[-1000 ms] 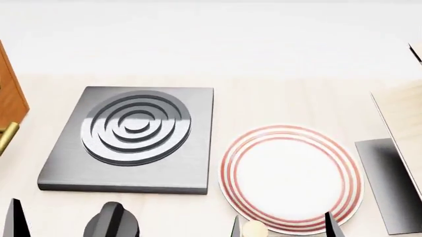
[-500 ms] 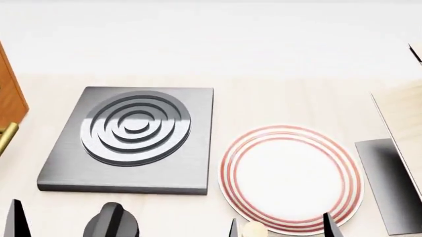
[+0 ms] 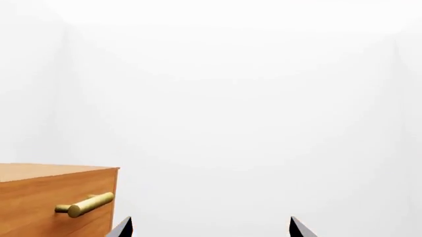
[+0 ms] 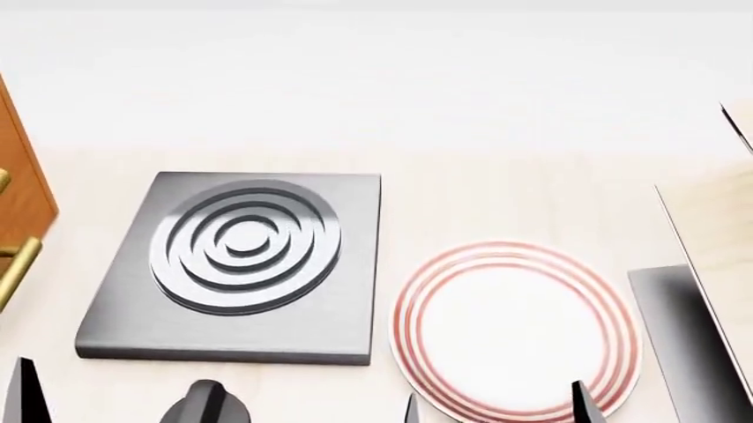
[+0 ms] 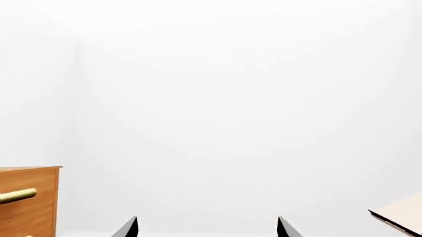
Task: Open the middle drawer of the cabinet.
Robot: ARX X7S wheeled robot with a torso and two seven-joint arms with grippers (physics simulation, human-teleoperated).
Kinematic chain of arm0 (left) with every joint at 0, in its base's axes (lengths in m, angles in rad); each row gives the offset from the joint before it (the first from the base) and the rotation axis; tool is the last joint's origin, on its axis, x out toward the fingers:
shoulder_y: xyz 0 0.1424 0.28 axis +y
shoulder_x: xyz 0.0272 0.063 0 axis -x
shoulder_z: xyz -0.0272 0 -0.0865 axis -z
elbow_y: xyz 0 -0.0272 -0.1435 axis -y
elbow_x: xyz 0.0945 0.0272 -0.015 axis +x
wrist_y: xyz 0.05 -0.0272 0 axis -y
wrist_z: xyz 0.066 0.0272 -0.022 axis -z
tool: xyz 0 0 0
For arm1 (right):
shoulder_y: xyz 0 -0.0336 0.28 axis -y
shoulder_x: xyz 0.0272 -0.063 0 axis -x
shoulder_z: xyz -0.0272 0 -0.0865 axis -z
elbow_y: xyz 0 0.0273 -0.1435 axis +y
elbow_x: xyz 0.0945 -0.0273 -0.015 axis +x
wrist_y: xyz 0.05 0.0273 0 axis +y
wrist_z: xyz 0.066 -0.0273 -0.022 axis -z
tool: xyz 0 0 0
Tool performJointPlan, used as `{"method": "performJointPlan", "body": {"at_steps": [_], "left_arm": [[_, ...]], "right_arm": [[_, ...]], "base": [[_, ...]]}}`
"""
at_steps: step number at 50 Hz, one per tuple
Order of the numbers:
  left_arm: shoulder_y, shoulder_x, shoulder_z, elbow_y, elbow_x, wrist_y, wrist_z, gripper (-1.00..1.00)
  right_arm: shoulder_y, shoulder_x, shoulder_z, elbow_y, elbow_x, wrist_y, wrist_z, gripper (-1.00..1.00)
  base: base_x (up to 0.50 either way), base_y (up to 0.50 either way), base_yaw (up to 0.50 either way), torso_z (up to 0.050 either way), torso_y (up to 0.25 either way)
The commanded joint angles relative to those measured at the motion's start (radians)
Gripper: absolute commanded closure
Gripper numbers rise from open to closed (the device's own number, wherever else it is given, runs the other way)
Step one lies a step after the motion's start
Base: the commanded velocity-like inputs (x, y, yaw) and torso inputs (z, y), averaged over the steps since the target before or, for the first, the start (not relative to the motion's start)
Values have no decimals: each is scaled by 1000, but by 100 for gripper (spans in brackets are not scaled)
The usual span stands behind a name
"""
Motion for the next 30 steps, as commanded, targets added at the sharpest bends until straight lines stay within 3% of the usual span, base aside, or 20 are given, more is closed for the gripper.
{"method": "performJointPlan", "body": {"at_steps": [1,30], "left_arm": [[1,-8,5,-1,5,10,-9,-100],[-12,-22,14,0,4,-27,-35,-100]], "right_arm": [[4,7,-7,1,-2,5,9,-100],[7,25,-18,7,2,-3,27,-100]], "base": [[0,0,0,50,125],[0,0,0,48,124]]}}
